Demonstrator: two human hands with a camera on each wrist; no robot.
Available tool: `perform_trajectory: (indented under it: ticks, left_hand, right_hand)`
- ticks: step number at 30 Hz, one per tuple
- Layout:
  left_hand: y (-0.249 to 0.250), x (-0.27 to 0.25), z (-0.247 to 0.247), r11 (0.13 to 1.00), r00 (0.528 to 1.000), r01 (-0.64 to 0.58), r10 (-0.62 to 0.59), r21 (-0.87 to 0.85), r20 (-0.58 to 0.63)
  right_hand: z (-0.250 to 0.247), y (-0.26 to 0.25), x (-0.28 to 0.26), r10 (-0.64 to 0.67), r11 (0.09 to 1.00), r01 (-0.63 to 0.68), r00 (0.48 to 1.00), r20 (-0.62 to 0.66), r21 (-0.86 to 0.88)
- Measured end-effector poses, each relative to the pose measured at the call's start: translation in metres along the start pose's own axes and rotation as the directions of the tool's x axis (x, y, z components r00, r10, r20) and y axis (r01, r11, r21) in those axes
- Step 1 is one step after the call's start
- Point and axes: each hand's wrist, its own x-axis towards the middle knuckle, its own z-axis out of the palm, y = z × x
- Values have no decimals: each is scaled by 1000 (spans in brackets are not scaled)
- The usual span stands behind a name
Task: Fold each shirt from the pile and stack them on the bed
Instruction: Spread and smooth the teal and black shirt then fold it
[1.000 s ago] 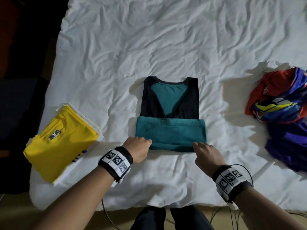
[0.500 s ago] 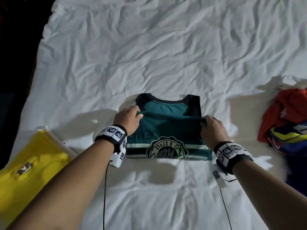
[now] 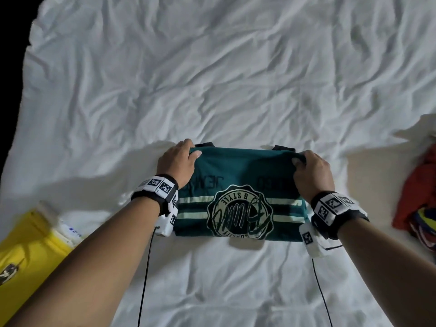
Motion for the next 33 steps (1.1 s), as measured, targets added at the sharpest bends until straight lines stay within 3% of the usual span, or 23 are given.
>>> perform_trajectory:
  ticks: [13, 16, 18, 21, 24, 28, 33]
  left_hand:
    - [3, 12, 3, 999, 999, -35, 35, 10, -31]
    - [27, -15, -2, 981, 996, -11, 27, 191, -82]
    - [52, -50, 8, 972, 992, -99, 114, 211, -61]
    - [72, -91, 48, 954, 979, -203, 194, 220, 60]
    - [61, -92, 77, 955, 983, -168, 142, 246, 119]
    - [32, -91, 77, 945, 974, -223, 209, 239, 84]
    - [-3, -95, 72, 968, 996, -86, 85, 235, 14]
  right_hand:
    - [5, -2, 12, 45, 999, -45, 999, -31, 0]
    - [5, -15, -12, -66, 998, 62, 982, -179, -31]
    - [14, -32, -46, -236, 969, 214, 949, -208, -121]
    - [56, -48, -98, -435, 877, 430, 900, 29, -212]
    - [92, -37, -108, -368, 863, 414, 908, 199, -291]
    - [97, -15, -96, -348, 827, 415, 908, 233, -379]
    - [78, 17, -89, -271, 857, 314, 949, 161, -408]
